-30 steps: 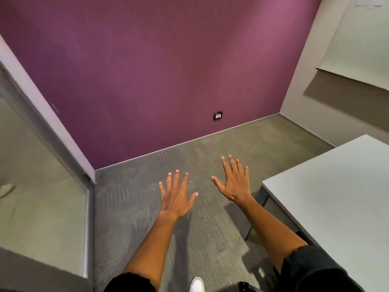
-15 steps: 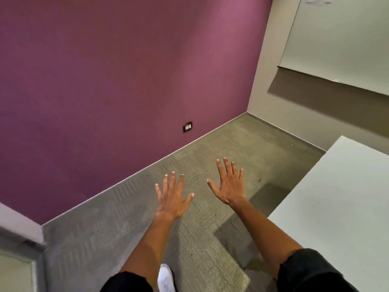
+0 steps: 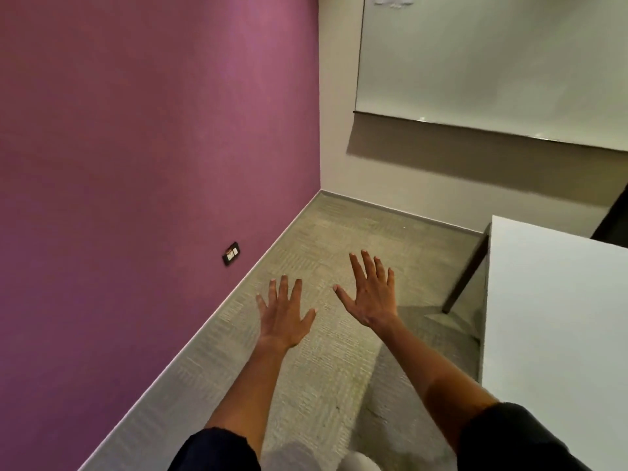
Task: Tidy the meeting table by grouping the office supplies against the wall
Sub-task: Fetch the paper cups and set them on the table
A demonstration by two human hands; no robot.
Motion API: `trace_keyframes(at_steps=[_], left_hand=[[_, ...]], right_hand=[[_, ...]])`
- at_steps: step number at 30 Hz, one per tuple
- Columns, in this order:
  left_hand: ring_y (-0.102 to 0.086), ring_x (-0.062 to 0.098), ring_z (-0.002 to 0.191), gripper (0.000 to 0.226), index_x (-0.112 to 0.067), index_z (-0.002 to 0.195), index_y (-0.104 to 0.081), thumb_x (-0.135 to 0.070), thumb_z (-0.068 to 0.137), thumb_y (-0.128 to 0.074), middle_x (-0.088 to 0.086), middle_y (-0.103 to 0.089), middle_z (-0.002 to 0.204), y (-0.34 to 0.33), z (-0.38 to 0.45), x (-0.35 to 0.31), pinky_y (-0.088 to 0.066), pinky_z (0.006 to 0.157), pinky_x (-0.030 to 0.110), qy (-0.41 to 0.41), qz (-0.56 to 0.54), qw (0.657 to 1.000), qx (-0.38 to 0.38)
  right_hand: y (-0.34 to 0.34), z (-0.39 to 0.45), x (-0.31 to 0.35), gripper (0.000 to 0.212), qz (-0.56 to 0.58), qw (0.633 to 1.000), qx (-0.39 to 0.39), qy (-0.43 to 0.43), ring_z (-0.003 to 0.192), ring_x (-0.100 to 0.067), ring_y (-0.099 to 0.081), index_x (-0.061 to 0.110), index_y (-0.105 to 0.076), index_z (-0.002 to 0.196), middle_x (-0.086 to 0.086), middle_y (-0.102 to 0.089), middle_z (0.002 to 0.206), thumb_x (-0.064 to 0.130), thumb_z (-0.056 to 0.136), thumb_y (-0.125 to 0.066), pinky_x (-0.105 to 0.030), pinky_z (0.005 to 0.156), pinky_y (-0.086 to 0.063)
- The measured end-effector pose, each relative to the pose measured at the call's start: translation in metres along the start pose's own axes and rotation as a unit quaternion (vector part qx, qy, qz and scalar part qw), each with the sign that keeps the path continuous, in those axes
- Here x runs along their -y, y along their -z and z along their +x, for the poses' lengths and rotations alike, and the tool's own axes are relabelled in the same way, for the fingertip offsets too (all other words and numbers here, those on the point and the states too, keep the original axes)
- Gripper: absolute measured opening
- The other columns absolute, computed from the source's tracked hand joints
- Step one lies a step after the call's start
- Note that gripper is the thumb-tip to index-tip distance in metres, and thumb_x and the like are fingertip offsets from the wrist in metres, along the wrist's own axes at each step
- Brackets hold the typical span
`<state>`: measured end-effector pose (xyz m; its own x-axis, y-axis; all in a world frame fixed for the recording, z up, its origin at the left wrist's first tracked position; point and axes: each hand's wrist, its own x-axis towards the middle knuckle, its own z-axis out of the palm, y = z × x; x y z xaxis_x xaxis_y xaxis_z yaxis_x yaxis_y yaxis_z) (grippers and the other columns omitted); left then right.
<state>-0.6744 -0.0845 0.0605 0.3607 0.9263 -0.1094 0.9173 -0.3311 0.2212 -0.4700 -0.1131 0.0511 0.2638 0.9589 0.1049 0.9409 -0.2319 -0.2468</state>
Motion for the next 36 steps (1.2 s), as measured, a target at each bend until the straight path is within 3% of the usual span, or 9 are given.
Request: trace_keyframes(at_steps=[5, 12, 25, 36], left_hand=[[0.008, 0.03, 0.149, 0.077, -0.028, 0.153, -0.004, -0.061, 0.092, -0.037, 0.006, 0.005, 0.163, 0.0, 0.117, -0.023, 0.0, 0.117, 0.061, -0.074, 0.011, 0.997, 0.021], [0.008, 0.03, 0.15, 0.078, -0.027, 0.153, -0.006, -0.062, 0.091, -0.038, 0.007, 0.003, 0.163, -0.023, 0.3, -0.099, 0.0, 0.117, 0.061, -0.155, 0.022, 0.986, 0.05], [0.004, 0.03, 0.15, 0.079, -0.03, 0.152, -0.005, -0.065, 0.089, -0.037, 0.006, 0.001, 0.163, -0.007, 0.595, -0.304, -0.003, 0.116, 0.062, -0.288, 0.024, 0.956, 0.047], [0.006, 0.031, 0.15, 0.077, -0.03, 0.153, -0.004, -0.066, 0.091, -0.032, 0.006, 0.005, 0.163, -0.044, 0.824, -0.499, -0.003, 0.118, 0.062, -0.437, 0.034, 0.892, 0.108]], right_hand=[[-0.007, 0.083, -0.038, 0.085, 0.003, 0.996, -0.02, -0.087, 0.151, -0.031, -0.005, 0.032, 0.0, 0.153, -0.003, 0.0, 0.164, 0.079, 0.085, -0.018, -0.057, 0.12, -0.01], [-0.019, 0.221, -0.146, 0.087, -0.018, 0.984, -0.028, -0.177, 0.151, -0.031, -0.005, 0.03, -0.001, 0.154, -0.004, -0.001, 0.164, 0.079, 0.084, -0.019, -0.058, 0.119, -0.008], [0.031, 0.434, -0.329, 0.086, -0.024, 0.952, -0.064, -0.297, 0.151, -0.03, -0.003, 0.029, -0.001, 0.154, -0.004, 0.0, 0.164, 0.075, 0.086, -0.028, -0.058, 0.119, -0.007], [0.047, 0.579, -0.517, 0.087, -0.046, 0.892, -0.089, -0.44, 0.15, -0.032, -0.006, 0.03, -0.001, 0.154, -0.006, -0.002, 0.164, 0.078, 0.084, -0.022, -0.059, 0.119, -0.01]])
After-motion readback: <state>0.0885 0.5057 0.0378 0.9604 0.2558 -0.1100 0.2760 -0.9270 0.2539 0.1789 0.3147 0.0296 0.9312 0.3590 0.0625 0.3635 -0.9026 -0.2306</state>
